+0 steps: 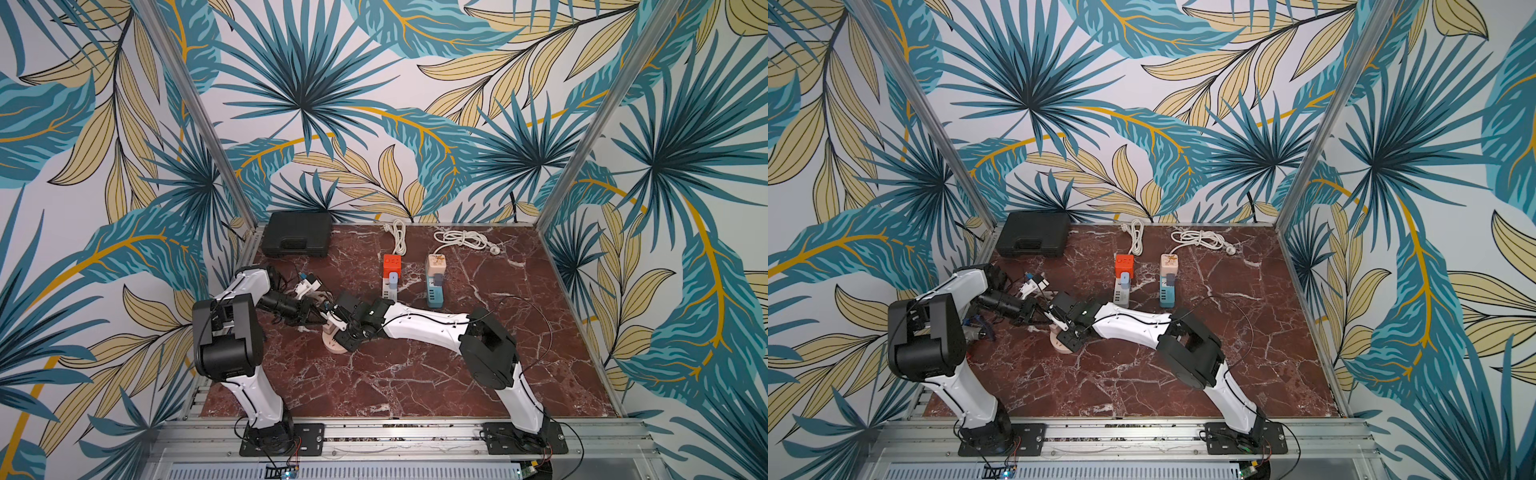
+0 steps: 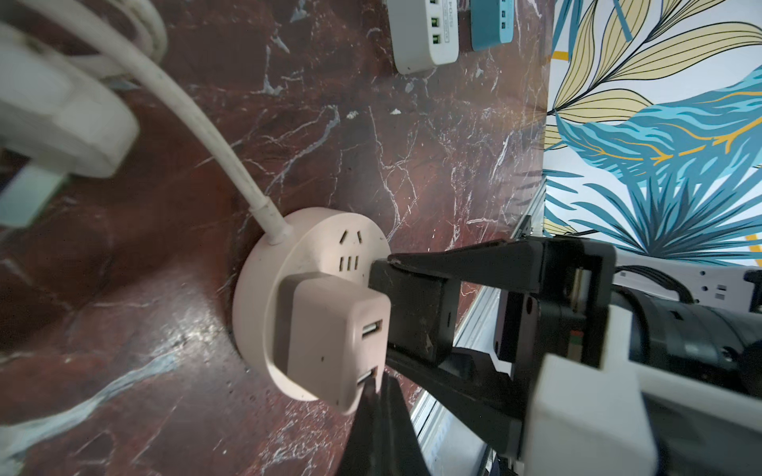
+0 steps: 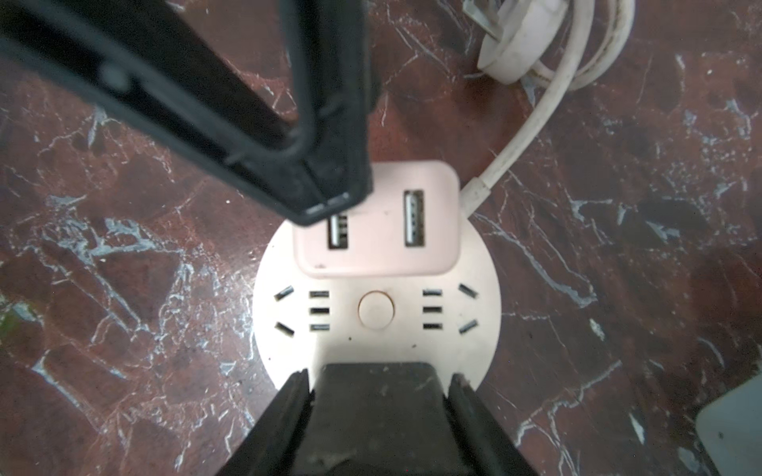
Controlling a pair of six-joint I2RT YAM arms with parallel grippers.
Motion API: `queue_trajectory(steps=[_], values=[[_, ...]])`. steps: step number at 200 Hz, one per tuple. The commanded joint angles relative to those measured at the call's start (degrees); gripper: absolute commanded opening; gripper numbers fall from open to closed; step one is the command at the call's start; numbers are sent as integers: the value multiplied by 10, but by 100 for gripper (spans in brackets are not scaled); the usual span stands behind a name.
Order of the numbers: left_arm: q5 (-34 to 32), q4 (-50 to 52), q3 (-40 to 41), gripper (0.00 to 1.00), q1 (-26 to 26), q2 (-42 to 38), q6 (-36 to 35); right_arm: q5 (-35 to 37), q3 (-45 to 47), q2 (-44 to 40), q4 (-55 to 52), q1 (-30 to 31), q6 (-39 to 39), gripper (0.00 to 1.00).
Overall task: Pull the plug off the socket
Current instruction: Adjust the socket at the center of the board.
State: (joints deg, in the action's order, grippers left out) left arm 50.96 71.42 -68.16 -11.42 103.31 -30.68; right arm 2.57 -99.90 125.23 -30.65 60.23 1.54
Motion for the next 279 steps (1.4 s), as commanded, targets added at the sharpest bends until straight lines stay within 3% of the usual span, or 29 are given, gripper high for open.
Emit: queue_trajectory(steps=[1, 99, 137, 182, 279], values=[[26, 19, -32, 0, 11, 11, -12, 2, 6, -19, 35, 5, 8, 26], [-51, -40, -27, 0, 23, 86, 53, 35, 4, -17, 46, 10, 11, 26], [-24, -31, -24, 0, 8, 94, 29, 52, 7, -17, 50, 17, 11, 23], [58, 82, -51, 0, 4, 68, -91, 41, 16, -15, 59, 15, 22, 23], [27, 34, -57, 0, -26, 78, -29, 39, 31, -15, 69, 15, 27, 23]])
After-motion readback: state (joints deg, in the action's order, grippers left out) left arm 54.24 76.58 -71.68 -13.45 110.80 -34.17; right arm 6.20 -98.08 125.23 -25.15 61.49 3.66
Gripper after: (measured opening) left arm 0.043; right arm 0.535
